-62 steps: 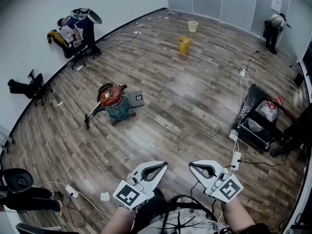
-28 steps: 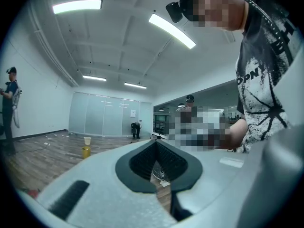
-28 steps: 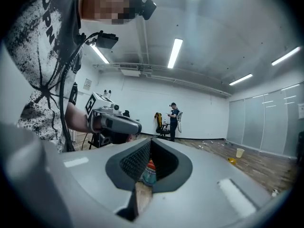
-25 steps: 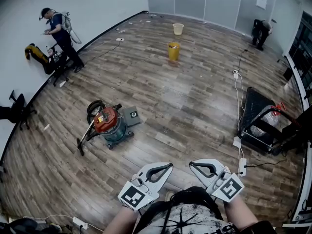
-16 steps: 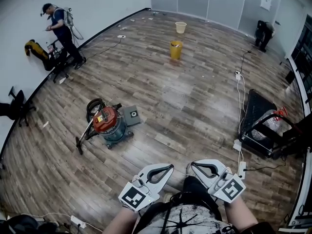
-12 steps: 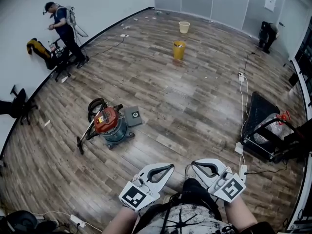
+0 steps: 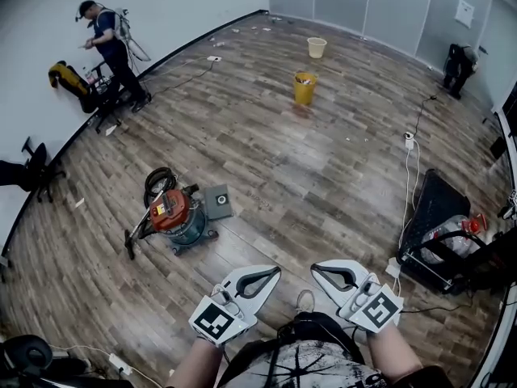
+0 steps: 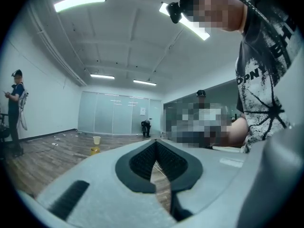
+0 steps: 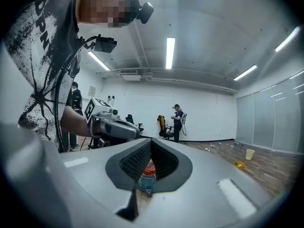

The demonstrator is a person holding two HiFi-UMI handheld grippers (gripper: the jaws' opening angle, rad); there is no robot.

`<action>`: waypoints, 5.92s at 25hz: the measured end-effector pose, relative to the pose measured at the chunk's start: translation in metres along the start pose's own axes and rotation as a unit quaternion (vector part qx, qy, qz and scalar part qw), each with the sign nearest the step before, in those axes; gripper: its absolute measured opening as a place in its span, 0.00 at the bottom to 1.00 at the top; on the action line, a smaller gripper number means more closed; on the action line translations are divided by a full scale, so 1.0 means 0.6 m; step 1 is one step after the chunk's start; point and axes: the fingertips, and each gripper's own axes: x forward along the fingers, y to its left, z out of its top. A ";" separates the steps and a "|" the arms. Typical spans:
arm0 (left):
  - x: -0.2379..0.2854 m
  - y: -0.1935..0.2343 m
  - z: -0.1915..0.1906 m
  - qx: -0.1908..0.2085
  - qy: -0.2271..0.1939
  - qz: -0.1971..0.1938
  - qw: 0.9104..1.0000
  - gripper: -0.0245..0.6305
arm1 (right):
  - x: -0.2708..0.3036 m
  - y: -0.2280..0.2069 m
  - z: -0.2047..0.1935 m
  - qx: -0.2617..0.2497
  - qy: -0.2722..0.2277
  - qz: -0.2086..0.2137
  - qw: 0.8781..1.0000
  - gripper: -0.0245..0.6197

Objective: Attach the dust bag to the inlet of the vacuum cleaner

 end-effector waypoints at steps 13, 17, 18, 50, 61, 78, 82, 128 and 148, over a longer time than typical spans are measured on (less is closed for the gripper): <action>0.220 0.078 0.019 -0.005 0.003 0.038 0.999 0.04 | -0.058 -0.229 -0.018 0.006 -0.013 0.012 1.000 0.05; 0.247 0.097 0.027 -0.001 -0.003 0.057 0.998 0.04 | -0.056 -0.267 -0.024 0.008 -0.020 0.024 0.999 0.05; 0.252 0.102 0.028 -0.001 -0.002 0.062 0.998 0.04 | -0.053 -0.276 -0.024 0.010 -0.023 0.026 0.999 0.05; 0.295 0.609 0.001 -0.004 -0.002 0.019 1.000 0.04 | 0.391 -0.562 -0.090 0.005 -0.001 0.016 1.000 0.05; 0.342 0.722 -0.014 0.000 0.009 0.031 0.999 0.04 | 0.462 -0.668 -0.115 -0.001 0.007 0.030 1.000 0.05; 0.510 0.940 0.000 -0.040 0.005 0.231 0.972 0.04 | 0.592 -0.928 -0.124 0.023 -0.037 0.215 0.976 0.05; 0.547 0.975 0.019 -0.027 -0.012 0.262 0.965 0.04 | 0.614 -0.975 -0.112 0.018 -0.042 0.250 0.967 0.05; 0.036 1.192 -0.033 -0.073 -0.015 0.727 0.683 0.04 | 1.131 -0.661 -0.154 0.004 -0.047 0.726 0.686 0.05; -0.016 1.239 -0.166 -0.144 -0.073 0.788 0.595 0.04 | 1.198 -0.614 -0.487 -0.138 0.093 0.799 0.578 0.05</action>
